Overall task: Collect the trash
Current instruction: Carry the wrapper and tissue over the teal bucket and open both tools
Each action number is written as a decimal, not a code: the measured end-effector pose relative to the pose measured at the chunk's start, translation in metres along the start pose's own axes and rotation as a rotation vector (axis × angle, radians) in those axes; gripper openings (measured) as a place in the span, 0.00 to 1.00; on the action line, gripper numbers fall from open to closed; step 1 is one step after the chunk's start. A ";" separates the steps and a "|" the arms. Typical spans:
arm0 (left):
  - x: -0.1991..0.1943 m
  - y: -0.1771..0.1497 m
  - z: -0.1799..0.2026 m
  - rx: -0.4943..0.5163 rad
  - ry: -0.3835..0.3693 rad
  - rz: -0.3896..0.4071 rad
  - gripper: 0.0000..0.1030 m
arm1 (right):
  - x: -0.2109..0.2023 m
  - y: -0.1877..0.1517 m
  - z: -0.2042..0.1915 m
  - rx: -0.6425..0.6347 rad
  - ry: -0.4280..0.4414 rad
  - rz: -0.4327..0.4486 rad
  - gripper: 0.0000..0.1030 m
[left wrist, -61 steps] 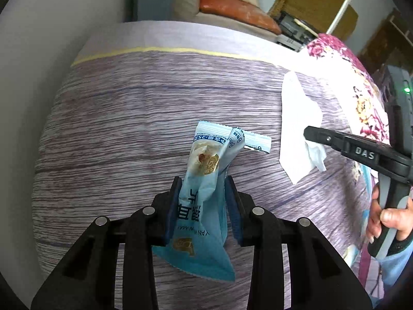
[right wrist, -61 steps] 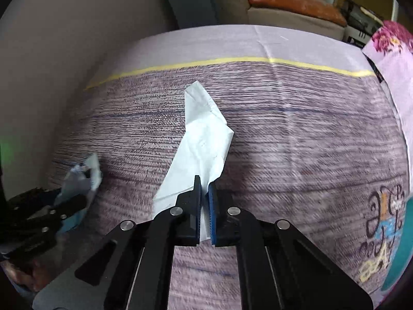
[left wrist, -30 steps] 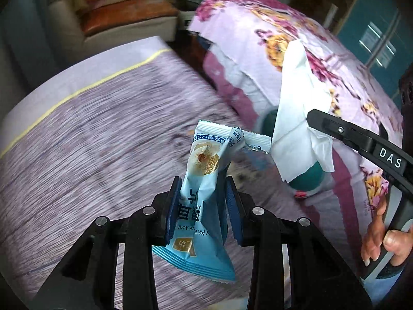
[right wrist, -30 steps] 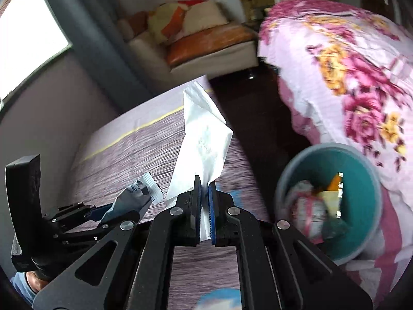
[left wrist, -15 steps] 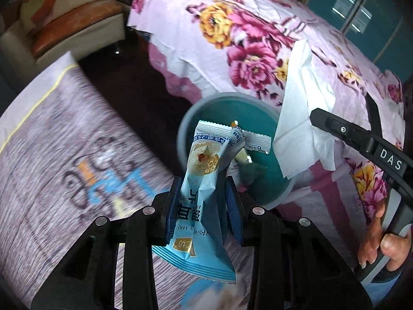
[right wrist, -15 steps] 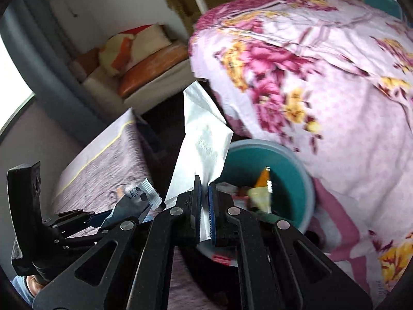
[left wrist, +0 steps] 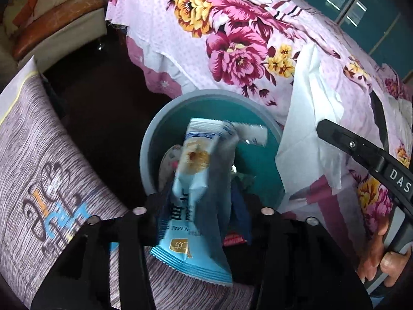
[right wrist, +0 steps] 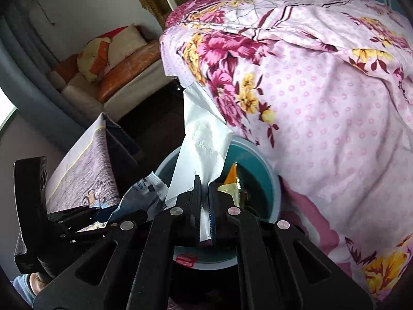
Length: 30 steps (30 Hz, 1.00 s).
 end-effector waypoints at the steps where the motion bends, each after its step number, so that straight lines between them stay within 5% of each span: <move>1: 0.001 0.001 0.001 0.002 -0.001 0.001 0.55 | -0.001 0.001 0.003 0.002 -0.008 0.001 0.05; 5: 0.003 0.003 0.003 0.007 0.009 0.020 0.83 | 0.002 0.004 0.007 0.002 -0.027 -0.007 0.05; 17: -0.008 -0.004 -0.023 -0.059 0.041 0.009 0.91 | 0.024 0.013 -0.001 -0.014 0.003 -0.064 0.13; 19: -0.012 -0.006 -0.028 -0.078 0.040 0.009 0.91 | 0.025 0.013 -0.004 -0.018 0.003 -0.061 0.51; 30: -0.041 -0.026 -0.038 -0.095 0.100 0.029 0.92 | 0.010 0.007 -0.023 -0.043 0.018 -0.062 0.75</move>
Point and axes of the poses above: each gripper's, at about its wrist camera, not at the fingertips, and x roughly the way its jaws point, z to its right, y to its top, the point moved 1 cm from there along x, roughly the way its jaws point, and after that the axes turned 2 degrees about -x, right-handed, at the moved point
